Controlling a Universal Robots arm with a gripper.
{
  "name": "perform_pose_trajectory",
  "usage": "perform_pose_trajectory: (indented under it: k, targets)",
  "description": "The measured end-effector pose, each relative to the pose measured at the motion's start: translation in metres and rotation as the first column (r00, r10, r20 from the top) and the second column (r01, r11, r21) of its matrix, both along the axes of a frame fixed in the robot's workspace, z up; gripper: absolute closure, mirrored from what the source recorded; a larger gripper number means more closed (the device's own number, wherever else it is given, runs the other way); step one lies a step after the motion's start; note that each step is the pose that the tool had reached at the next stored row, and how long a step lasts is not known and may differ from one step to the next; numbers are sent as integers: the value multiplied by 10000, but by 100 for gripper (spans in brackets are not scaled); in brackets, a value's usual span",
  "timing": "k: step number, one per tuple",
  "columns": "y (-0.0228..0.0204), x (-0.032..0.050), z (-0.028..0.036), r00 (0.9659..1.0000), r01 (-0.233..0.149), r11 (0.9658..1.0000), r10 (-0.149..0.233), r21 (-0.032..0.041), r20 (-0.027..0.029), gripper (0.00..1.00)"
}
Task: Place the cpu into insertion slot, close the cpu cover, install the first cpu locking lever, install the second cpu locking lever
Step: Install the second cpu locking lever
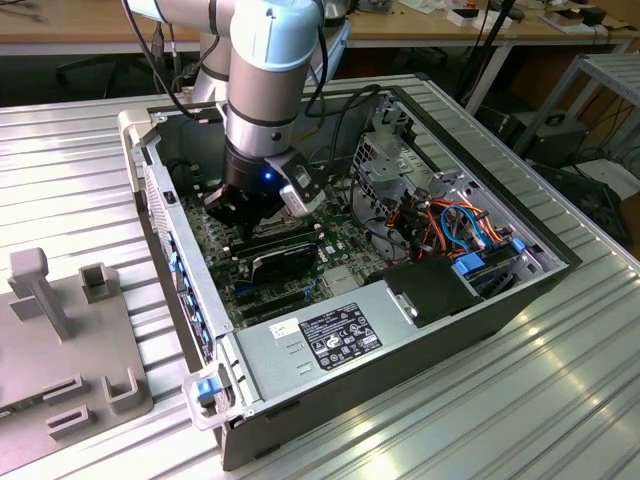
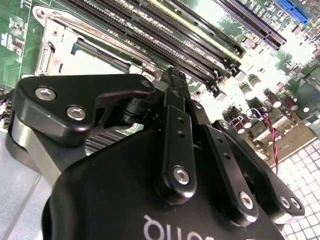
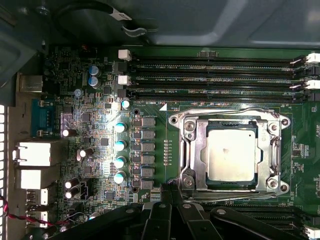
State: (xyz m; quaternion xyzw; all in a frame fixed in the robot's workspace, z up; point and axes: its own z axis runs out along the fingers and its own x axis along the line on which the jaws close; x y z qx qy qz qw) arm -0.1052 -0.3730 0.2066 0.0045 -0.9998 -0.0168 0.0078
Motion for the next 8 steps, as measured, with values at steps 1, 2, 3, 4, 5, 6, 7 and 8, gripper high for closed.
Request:
perform_pose_trajectory:
  k: [1, 2, 3, 4, 5, 6, 7, 8]
  targets:
    - [8, 0, -1, 10000, -1, 10000, 1, 3, 0, 89]
    - [13, 1, -2, 10000, -2, 10000, 2, 8, 1, 89]
    - [16, 0, -5, 10000, -2, 10000, 2, 18, -1, 89]
    - [17, 0, -8, 10000, -1, 10000, 1, 31, -1, 89]
    - [18, 0, -10, 10000, 0, 10000, 0, 44, -1, 89]
    - [20, 0, -12, 10000, 0, 10000, 0, 51, 0, 89]
    - [20, 0, -13, 10000, -1, 10000, 1, 57, 1, 89]
    - [21, 0, -16, 10000, -1, 10000, 1, 64, 1, 89]
